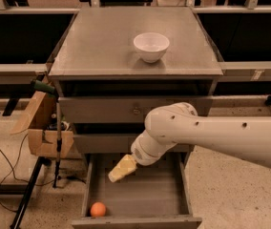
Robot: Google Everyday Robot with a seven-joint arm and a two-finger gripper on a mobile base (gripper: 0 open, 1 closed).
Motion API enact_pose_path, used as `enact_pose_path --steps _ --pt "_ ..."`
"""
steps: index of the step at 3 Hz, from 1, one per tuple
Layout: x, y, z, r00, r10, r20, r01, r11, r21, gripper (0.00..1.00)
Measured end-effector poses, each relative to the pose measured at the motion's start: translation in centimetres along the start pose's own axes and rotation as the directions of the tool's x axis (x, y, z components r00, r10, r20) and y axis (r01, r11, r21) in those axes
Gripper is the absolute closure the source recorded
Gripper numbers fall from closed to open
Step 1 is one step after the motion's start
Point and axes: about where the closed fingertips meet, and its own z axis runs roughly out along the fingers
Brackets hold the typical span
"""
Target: Pick orange from bottom drawer and place on counter
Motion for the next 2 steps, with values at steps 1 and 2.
enact_pose_path --steps 1,2 --pt "-1.0 -0.3 -0.8 0.999 0.032 0.041 -0.033 0.9994 0.007 0.0" --pt "-1.2 -0.6 1.0 0.999 0.045 0.031 -0.044 0.999 -0.007 0.0"
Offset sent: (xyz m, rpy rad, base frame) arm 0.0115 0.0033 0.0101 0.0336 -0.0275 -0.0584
